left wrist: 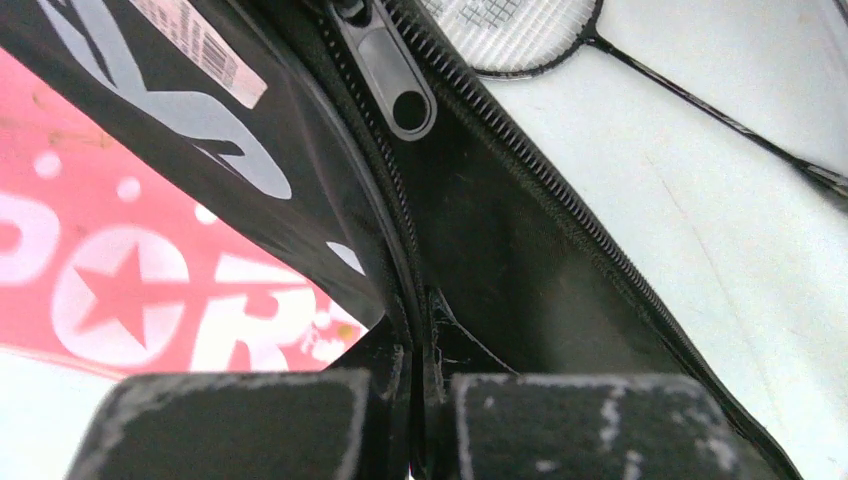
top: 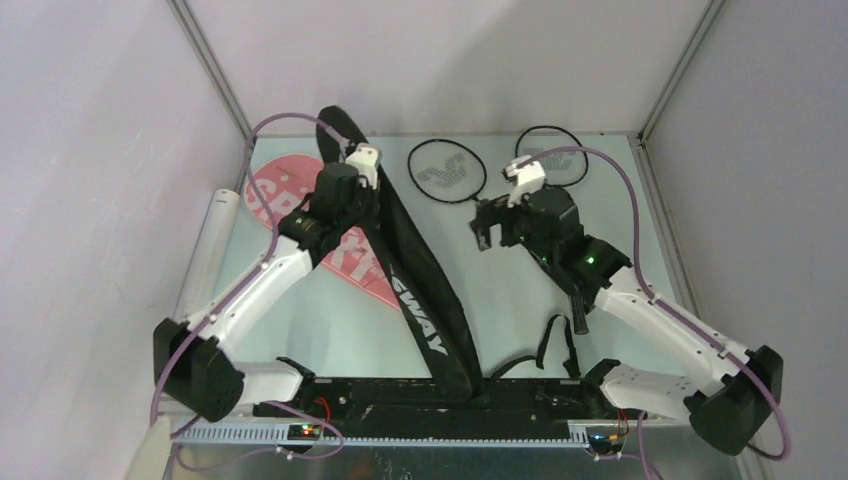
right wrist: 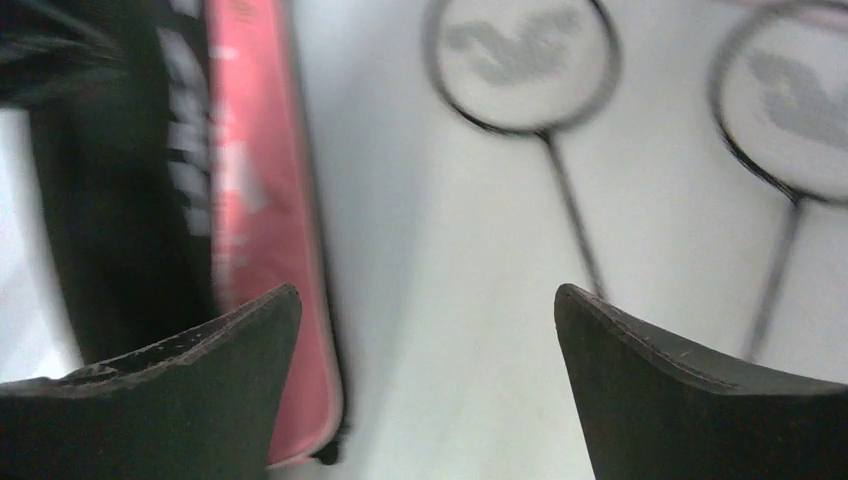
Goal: Pack up the badminton gear
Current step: Open the racket bag at the center of the board, then pick up the racket from the center of the board.
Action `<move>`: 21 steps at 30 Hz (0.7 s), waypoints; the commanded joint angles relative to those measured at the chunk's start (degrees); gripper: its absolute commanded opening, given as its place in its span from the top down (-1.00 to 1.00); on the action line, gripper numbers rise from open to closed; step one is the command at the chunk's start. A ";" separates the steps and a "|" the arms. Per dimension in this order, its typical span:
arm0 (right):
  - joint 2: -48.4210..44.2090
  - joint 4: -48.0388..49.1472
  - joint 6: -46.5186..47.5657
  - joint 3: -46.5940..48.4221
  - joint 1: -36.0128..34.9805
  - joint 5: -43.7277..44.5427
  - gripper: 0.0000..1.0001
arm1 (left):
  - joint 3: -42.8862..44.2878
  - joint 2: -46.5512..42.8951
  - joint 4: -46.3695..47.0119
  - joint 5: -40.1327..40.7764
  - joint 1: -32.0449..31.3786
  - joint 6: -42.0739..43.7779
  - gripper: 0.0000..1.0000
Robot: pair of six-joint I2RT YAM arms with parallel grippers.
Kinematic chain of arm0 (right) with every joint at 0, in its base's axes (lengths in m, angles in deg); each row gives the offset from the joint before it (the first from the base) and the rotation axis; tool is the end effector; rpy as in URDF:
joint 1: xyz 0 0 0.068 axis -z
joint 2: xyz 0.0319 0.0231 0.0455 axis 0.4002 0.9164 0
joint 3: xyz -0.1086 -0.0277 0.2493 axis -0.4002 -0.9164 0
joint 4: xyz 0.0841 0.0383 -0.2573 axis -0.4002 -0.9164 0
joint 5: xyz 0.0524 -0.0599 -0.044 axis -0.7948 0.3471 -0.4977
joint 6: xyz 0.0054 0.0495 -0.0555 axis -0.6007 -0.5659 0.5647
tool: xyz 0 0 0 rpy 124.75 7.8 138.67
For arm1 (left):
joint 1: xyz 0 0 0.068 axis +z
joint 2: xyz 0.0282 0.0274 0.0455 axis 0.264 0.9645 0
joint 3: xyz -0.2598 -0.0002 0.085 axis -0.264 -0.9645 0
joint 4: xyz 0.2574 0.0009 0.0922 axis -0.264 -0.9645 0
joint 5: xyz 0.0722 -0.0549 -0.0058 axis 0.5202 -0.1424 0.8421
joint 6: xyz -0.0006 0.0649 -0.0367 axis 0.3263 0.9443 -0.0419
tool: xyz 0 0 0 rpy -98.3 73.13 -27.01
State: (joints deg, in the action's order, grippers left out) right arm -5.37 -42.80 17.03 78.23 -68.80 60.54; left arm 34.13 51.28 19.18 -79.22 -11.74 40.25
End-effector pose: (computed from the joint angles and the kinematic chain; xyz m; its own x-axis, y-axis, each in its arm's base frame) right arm 0.2193 0.2036 0.3413 -0.3338 -0.0802 -0.9392 -0.5150 0.8501 0.1104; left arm 0.2801 -0.1353 0.3078 -0.5055 0.0833 -0.8588 0.2920 0.9531 -0.0794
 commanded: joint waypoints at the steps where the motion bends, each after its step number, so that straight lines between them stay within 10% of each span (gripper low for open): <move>1: 2.66 -6.44 -0.06 -4.47 12.68 -11.81 -0.98 | 8.69 7.65 -1.63 -0.41 -0.21 11.62 1.00; 9: 23.26 -7.57 -0.06 1.85 39.49 -1.99 -0.93 | 21.88 22.76 -6.77 -5.05 1.20 13.01 1.00; 21: 46.25 -12.63 3.65 15.83 42.84 -7.80 -0.48 | 32.04 33.81 -8.47 -9.81 5.63 6.13 1.00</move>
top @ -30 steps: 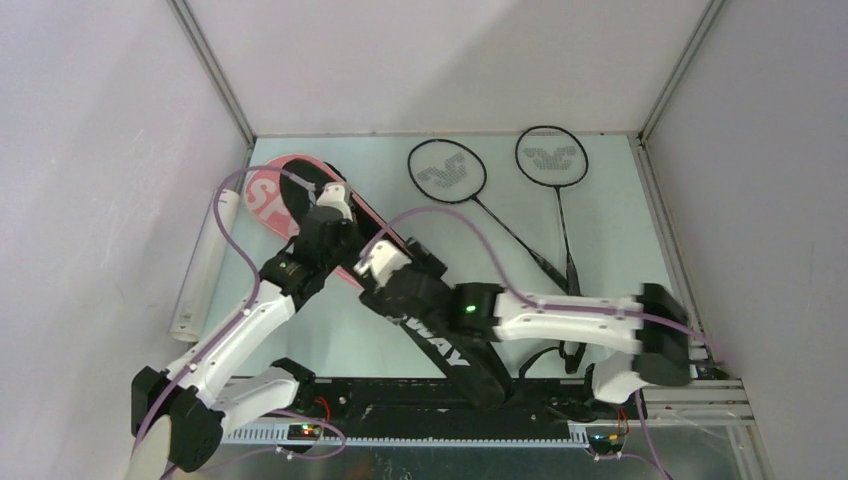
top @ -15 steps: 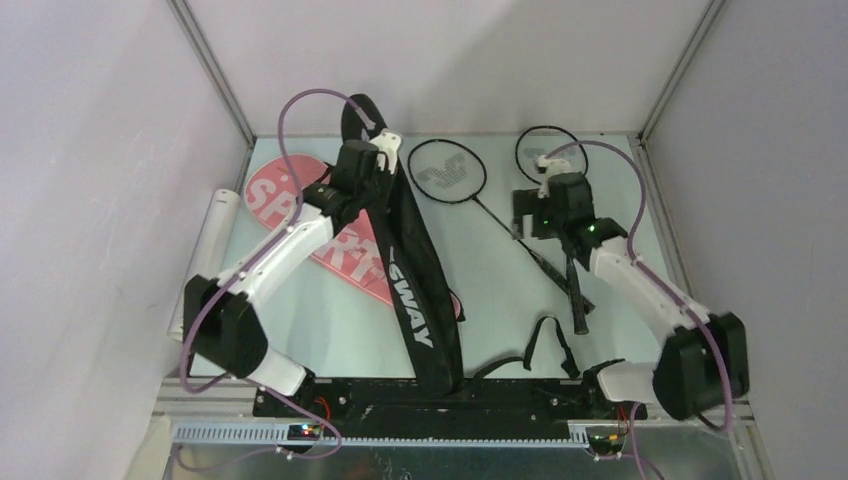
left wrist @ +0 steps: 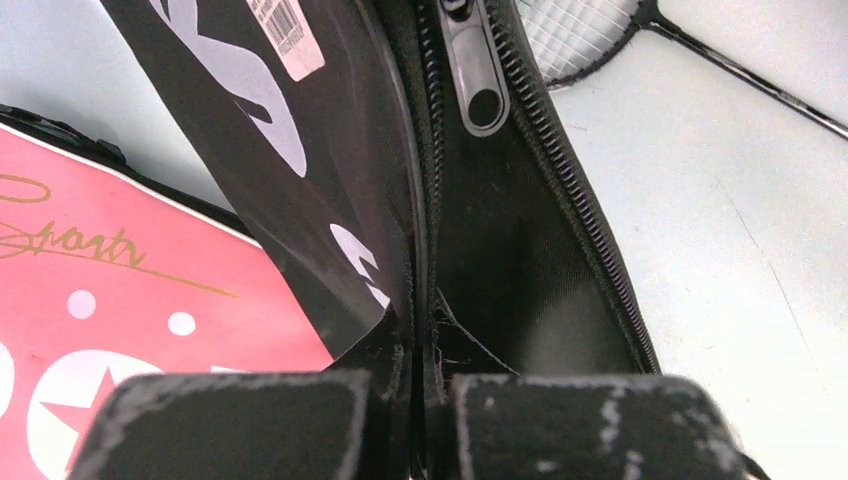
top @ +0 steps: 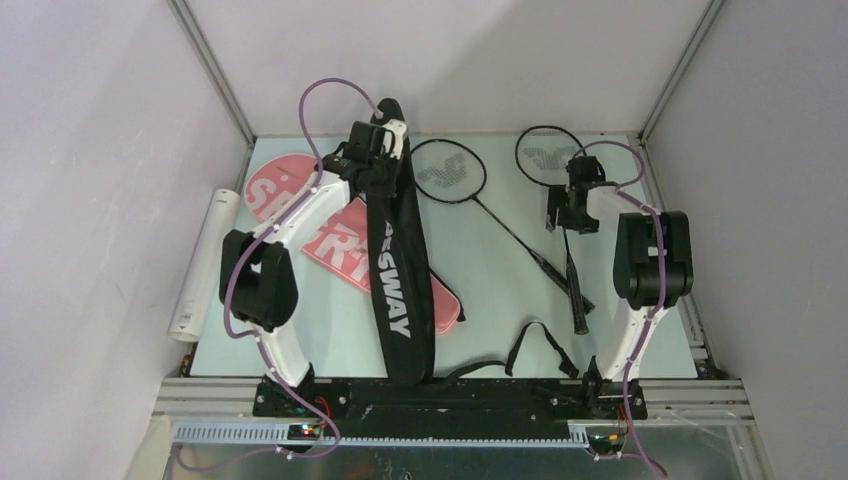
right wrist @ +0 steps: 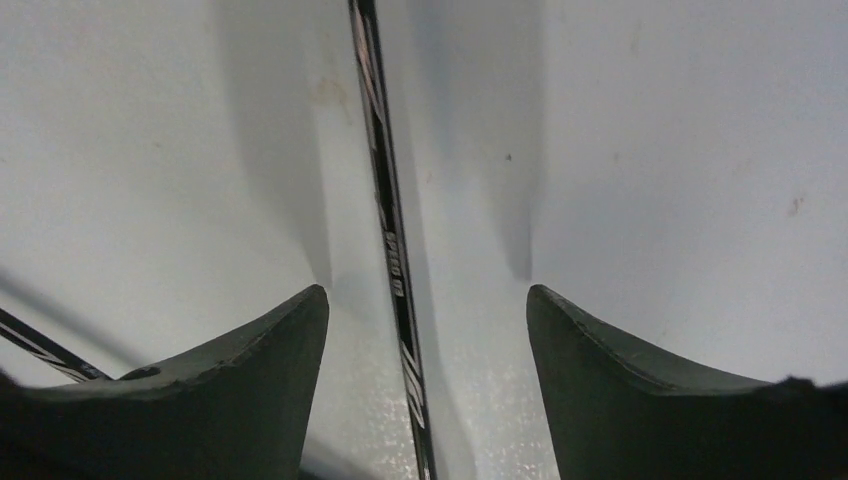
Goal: Pack up the badminton gear
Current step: Pick up the racket from the center of the board.
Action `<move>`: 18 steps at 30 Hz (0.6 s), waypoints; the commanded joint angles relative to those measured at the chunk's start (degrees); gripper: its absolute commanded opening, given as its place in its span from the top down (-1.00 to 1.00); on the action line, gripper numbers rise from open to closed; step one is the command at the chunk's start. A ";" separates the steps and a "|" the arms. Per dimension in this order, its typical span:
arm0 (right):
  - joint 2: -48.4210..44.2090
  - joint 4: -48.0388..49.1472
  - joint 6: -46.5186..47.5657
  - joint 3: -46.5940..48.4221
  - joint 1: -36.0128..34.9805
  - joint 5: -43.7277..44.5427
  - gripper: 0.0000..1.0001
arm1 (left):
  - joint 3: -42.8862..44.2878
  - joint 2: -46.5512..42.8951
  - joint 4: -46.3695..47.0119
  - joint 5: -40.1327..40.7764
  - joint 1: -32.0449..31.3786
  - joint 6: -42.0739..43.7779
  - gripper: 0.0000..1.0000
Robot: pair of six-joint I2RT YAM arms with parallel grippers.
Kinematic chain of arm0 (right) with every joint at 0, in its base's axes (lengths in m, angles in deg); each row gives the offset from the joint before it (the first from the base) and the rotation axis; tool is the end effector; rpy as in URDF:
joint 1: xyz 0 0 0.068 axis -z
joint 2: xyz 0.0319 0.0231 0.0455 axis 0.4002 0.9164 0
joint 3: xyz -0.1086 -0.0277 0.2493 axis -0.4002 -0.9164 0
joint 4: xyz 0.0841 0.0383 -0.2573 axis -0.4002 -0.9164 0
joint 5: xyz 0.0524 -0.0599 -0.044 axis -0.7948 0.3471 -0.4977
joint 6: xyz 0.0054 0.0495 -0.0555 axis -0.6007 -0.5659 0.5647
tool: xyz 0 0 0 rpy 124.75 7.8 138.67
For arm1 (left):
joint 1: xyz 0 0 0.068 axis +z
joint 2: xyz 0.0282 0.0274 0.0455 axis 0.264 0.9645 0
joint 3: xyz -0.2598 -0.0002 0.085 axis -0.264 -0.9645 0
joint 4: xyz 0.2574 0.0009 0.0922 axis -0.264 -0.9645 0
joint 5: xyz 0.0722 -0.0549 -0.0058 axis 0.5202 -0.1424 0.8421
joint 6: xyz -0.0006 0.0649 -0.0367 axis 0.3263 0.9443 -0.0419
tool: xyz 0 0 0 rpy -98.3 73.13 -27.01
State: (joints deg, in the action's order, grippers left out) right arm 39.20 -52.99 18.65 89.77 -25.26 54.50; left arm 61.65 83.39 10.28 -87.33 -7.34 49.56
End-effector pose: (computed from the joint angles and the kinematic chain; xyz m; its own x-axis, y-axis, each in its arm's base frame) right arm 0.4098 0.0063 0.1259 -0.8745 0.1300 -0.4673 0.1504 0.9886 -0.0064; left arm 0.4037 -0.1705 0.2709 -0.6401 0.2727 -0.7182 0.4089 0.9124 -0.0180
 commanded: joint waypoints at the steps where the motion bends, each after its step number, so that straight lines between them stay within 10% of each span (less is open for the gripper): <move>1: 2.61 -2.68 1.94 4.75 -0.64 -1.86 -0.29 | 5.22 2.22 0.14 -1.41 1.52 -3.54 1.00; 2: 3.03 -3.46 1.72 4.94 -0.54 -2.07 -0.18 | 6.47 3.17 -0.54 -0.93 1.63 -4.23 1.00; 4: 3.38 -4.83 1.86 5.40 -0.08 -3.81 0.69 | 8.26 4.44 -1.16 -0.68 2.10 -5.07 1.00; 6: 1.56 -5.73 1.80 5.45 0.37 -5.60 1.00 | 10.15 5.65 -2.02 -0.73 2.61 -5.69 1.00; 18: -33.38 -6.85 4.19 -7.70 -23.18 20.06 1.00 | 27.52 16.75 -15.96 5.45 5.75 -9.60 1.00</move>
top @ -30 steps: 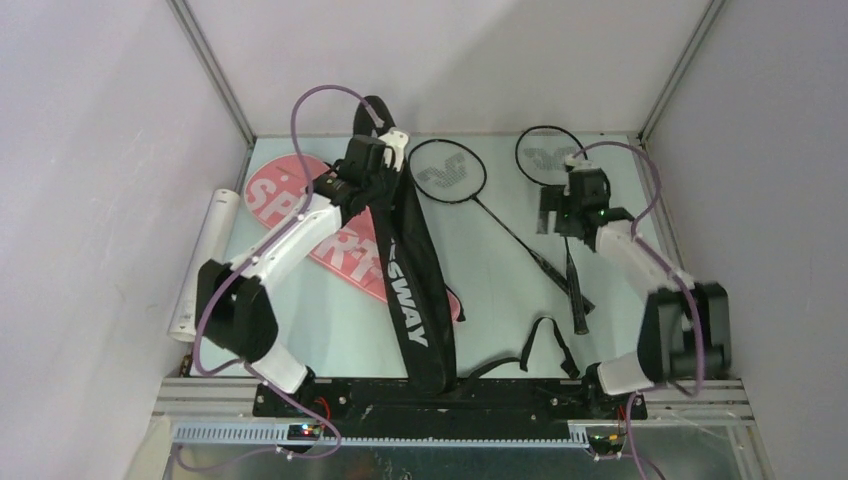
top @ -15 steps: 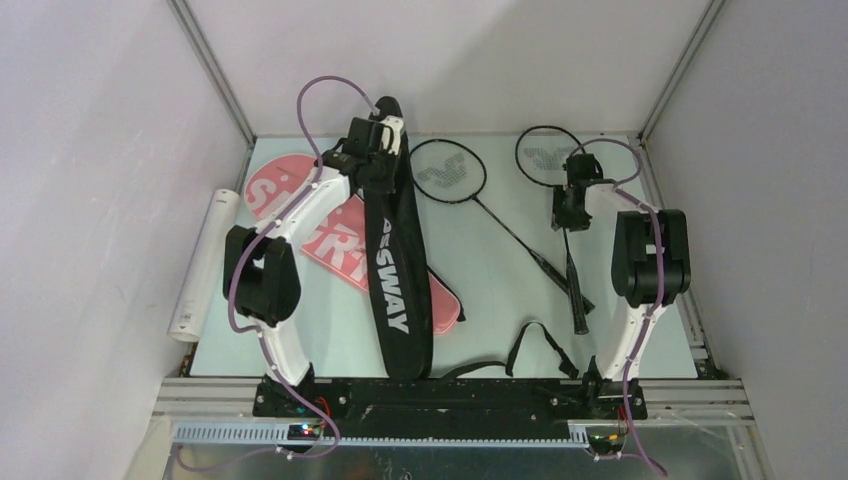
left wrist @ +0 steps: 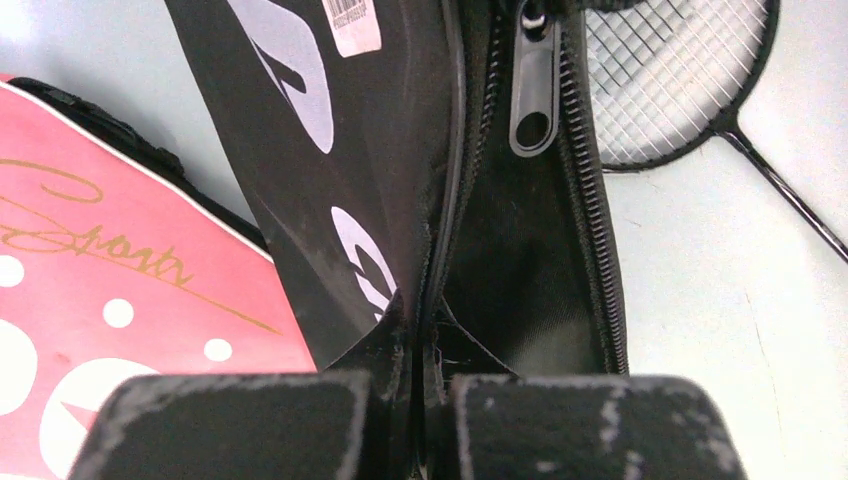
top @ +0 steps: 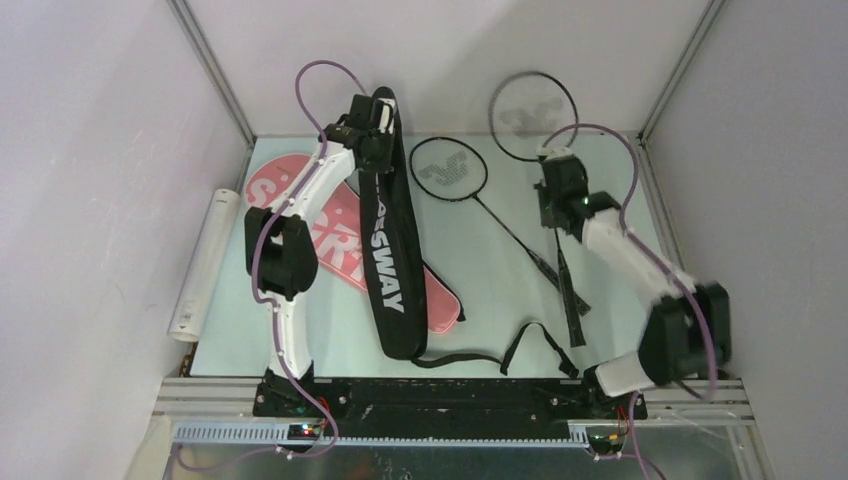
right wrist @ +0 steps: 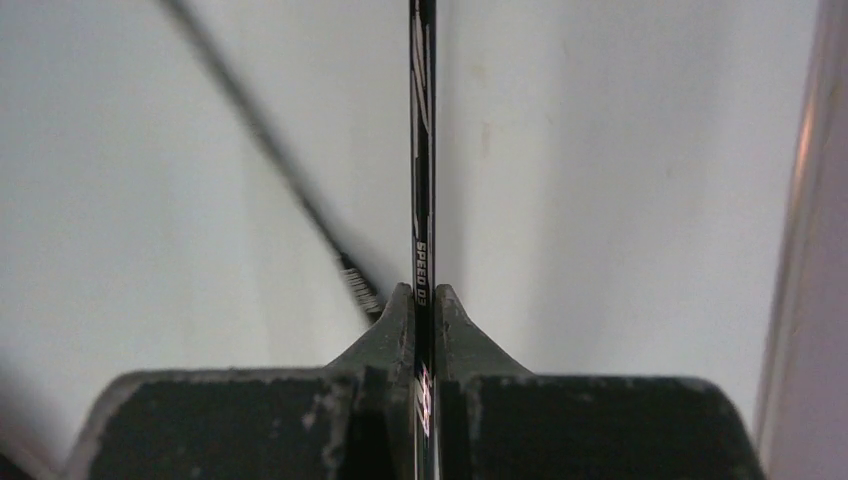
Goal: Pack up the badminton gear
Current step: Pick up the racket from the center of the board, then place the racket in the racket bag.
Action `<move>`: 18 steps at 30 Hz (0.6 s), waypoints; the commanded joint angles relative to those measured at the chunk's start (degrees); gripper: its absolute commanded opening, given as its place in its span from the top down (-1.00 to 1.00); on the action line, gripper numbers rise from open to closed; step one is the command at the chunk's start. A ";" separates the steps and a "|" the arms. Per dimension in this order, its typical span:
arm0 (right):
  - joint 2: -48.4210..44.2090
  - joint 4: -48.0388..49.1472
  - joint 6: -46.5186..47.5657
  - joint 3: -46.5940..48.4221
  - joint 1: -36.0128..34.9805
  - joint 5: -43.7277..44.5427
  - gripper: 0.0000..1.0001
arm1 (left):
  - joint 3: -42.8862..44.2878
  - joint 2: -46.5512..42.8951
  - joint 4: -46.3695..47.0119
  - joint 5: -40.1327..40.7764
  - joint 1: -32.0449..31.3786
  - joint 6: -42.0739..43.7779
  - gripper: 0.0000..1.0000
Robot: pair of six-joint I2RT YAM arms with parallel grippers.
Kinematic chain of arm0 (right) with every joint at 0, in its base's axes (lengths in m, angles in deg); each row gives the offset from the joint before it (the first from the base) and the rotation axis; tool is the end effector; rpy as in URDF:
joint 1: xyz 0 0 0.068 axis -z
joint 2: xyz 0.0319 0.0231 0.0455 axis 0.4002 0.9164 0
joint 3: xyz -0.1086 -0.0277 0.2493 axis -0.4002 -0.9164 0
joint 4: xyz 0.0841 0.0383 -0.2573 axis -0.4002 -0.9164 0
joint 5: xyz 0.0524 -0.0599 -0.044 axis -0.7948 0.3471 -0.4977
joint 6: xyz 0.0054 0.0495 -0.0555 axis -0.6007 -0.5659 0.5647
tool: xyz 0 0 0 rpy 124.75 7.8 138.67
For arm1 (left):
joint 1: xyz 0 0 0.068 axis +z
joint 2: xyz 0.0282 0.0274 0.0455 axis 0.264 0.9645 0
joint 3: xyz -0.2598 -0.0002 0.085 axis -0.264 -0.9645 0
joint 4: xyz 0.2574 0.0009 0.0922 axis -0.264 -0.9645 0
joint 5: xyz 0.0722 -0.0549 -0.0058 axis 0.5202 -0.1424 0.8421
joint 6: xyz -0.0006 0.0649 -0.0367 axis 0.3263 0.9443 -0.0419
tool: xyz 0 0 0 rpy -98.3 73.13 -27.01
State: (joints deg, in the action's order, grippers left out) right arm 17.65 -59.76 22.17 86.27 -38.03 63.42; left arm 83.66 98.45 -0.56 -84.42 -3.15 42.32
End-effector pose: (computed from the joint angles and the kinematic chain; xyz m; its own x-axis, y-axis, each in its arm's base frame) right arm 0.3502 0.0744 0.2365 -0.7613 -0.1008 -0.6405 -0.0227 0.9914 -0.1290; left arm 0.4705 -0.1557 0.2732 -0.7364 0.1184 -0.6661 0.2167 0.9740 -0.0664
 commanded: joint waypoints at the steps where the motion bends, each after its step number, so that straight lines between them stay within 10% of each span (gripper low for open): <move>1: -13.32 -0.14 0.63 -5.26 -12.54 13.44 1.00 | 6.54 2.38 -6.13 3.00 1.75 -2.51 1.00; 18: -10.91 -1.06 -3.12 -12.42 -46.10 25.60 1.00 | 5.41 0.53 -7.14 0.76 2.40 -4.67 1.00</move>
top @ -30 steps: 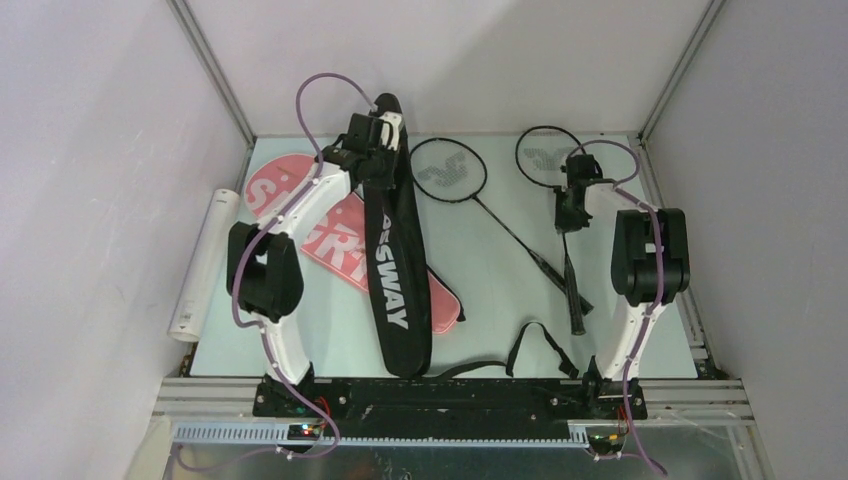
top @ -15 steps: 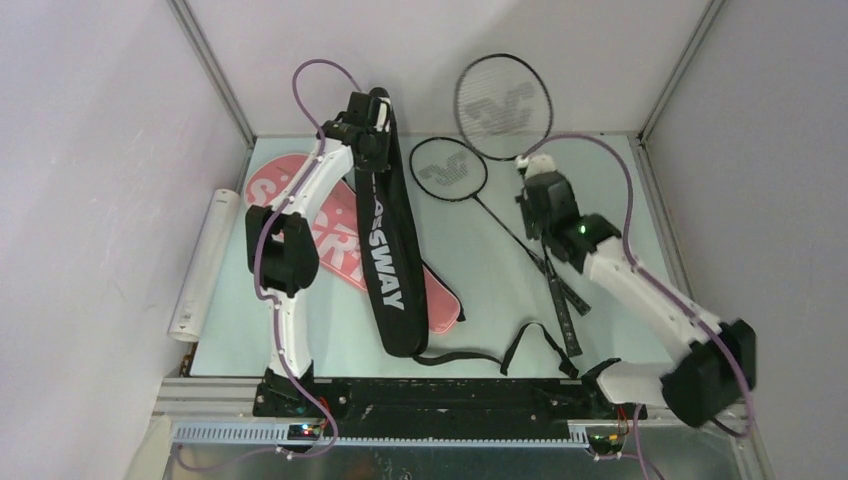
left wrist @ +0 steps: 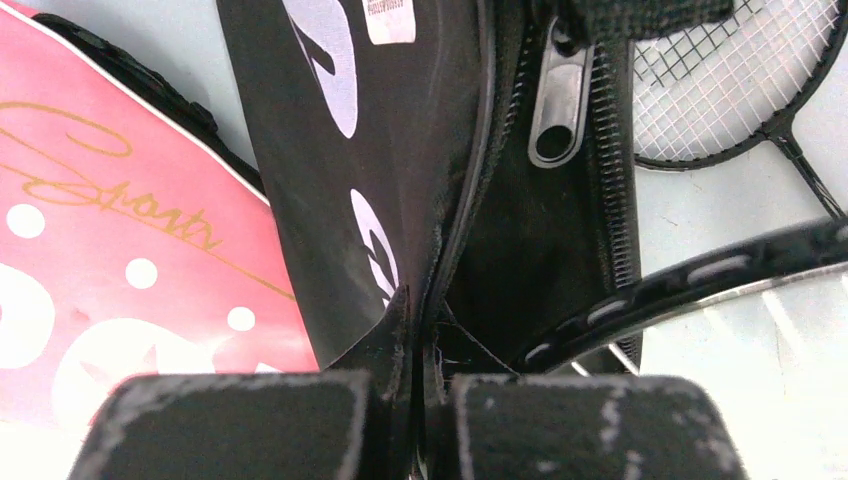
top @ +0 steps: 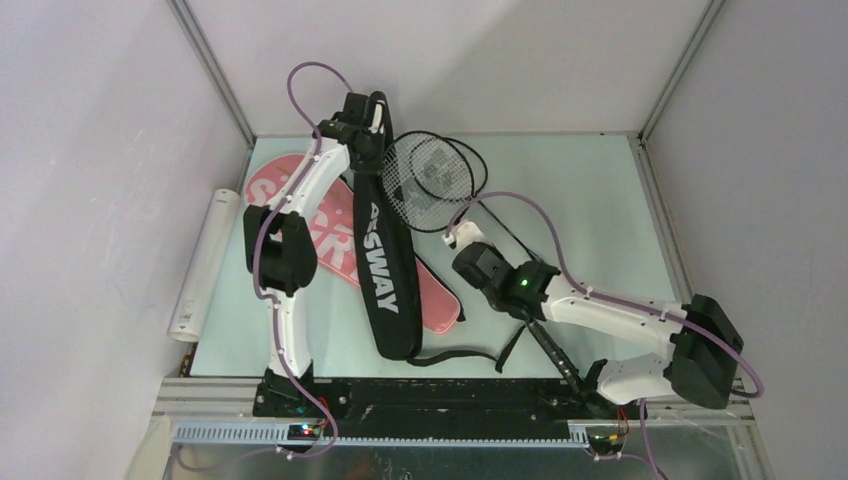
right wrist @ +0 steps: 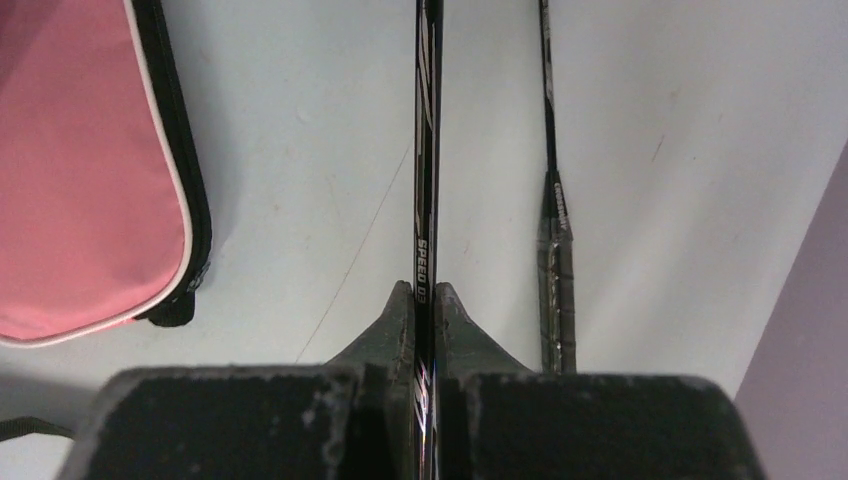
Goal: Pack up the badminton gear
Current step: Place the racket in the racket bag.
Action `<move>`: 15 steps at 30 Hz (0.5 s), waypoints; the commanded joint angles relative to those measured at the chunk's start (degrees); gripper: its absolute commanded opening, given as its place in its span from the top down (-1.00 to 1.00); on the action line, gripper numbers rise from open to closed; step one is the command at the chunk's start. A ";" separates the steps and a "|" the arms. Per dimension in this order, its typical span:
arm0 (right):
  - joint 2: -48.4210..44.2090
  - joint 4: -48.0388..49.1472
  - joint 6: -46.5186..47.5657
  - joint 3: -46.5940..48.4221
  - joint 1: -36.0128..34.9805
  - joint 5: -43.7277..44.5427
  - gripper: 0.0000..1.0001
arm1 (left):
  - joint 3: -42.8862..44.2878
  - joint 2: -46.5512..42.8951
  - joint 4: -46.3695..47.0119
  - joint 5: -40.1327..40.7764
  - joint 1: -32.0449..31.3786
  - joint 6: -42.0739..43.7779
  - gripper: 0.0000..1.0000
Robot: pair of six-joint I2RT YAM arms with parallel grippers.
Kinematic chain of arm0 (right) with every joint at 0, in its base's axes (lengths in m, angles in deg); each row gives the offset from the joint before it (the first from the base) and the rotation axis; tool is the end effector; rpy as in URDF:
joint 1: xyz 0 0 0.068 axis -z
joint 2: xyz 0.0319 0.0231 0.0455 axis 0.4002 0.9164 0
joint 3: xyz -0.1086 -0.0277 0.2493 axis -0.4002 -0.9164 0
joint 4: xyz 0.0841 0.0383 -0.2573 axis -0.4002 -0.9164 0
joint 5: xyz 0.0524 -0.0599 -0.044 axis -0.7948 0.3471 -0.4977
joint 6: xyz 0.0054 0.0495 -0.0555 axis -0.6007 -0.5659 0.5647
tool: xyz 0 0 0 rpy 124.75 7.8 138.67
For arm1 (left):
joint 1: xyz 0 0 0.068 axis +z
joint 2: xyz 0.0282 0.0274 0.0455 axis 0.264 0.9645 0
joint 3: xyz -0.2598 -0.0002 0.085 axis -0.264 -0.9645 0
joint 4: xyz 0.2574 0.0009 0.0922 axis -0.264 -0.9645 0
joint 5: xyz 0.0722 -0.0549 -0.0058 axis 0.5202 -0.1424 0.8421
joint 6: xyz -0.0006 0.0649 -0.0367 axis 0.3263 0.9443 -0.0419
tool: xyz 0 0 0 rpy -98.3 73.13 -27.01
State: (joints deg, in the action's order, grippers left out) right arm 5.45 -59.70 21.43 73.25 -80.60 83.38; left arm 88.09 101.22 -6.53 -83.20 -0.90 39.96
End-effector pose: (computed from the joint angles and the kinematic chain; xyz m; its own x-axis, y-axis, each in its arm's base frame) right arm 0.1898 0.2280 0.2308 -0.4817 -0.5777 -0.6589 -0.4588 0.8069 -0.3721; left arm 0.4790 -0.1366 0.2681 -0.7910 0.0617 -0.6087 0.1287 0.9894 -0.0669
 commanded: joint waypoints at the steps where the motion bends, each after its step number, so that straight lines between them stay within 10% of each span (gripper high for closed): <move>1: 1.96 -1.79 -2.97 0.62 -4.55 5.95 1.00 | 1.11 -2.26 -1.35 -0.49 0.13 -2.48 1.00; 15: 13.69 -7.61 -9.73 5.03 -11.14 7.67 1.00 | -3.19 -6.75 -1.25 2.35 -0.01 -7.39 1.00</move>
State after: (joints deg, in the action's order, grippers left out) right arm 16.08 -66.58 12.97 74.12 -89.87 90.55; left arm 86.19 100.22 -7.20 -82.50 -0.88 36.12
